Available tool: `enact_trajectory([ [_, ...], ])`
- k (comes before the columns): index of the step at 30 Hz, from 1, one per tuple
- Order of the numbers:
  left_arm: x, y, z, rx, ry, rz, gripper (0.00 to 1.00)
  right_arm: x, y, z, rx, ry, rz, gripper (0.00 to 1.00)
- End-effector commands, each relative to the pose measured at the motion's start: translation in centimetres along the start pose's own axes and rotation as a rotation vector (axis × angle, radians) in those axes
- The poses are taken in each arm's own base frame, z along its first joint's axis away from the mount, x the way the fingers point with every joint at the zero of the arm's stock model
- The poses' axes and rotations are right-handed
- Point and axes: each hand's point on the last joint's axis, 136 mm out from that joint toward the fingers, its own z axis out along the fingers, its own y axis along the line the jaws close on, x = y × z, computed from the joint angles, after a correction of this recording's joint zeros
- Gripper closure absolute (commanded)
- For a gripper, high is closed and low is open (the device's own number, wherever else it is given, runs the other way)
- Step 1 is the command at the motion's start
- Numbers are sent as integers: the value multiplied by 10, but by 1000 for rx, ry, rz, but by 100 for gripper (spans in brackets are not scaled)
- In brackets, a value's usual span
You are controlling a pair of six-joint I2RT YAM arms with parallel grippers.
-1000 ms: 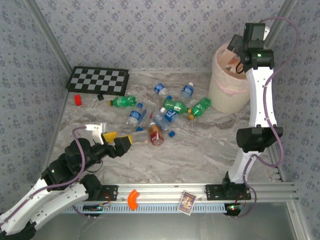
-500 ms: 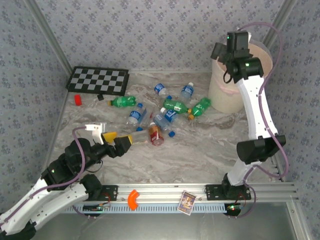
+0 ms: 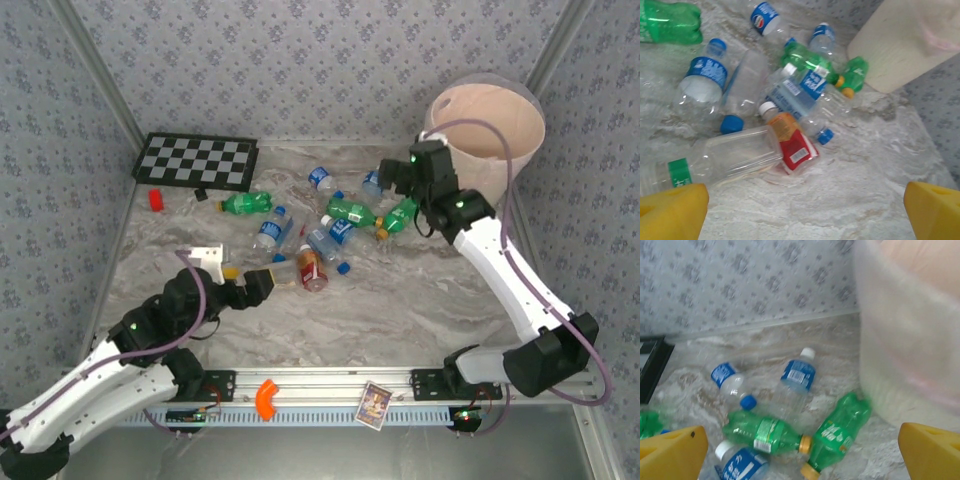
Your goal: Put the plastic bottles in the bin
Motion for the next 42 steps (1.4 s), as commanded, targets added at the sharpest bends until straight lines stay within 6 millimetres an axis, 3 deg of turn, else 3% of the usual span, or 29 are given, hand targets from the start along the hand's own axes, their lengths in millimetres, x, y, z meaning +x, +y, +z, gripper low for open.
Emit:
enact_trajectory([
  [1, -1, 15, 8, -88, -31, -35, 0, 14, 20, -1, -84, -35, 1, 0],
  [6, 2, 32, 19, -189, -34, -21, 0, 67, 36, 10, -187, 17, 5, 0],
  [15, 7, 67, 42, -295, 27, -43, 0, 116, 65, 1, -360, 3, -46, 0],
  [20, 12, 85, 65, -285, 75, -71, 2, 132, 71, -8, -436, -19, -62, 0],
  [28, 11, 94, 100, -279, 152, -23, 0, 146, 62, -19, -482, -82, -62, 0],
  [34, 10, 84, 122, -218, 195, 12, 0, 156, 60, -16, -485, -70, -46, 0],
  [42, 30, 89, 127, -207, 270, 9, 0, 156, 58, -14, -478, -67, -39, 0],
])
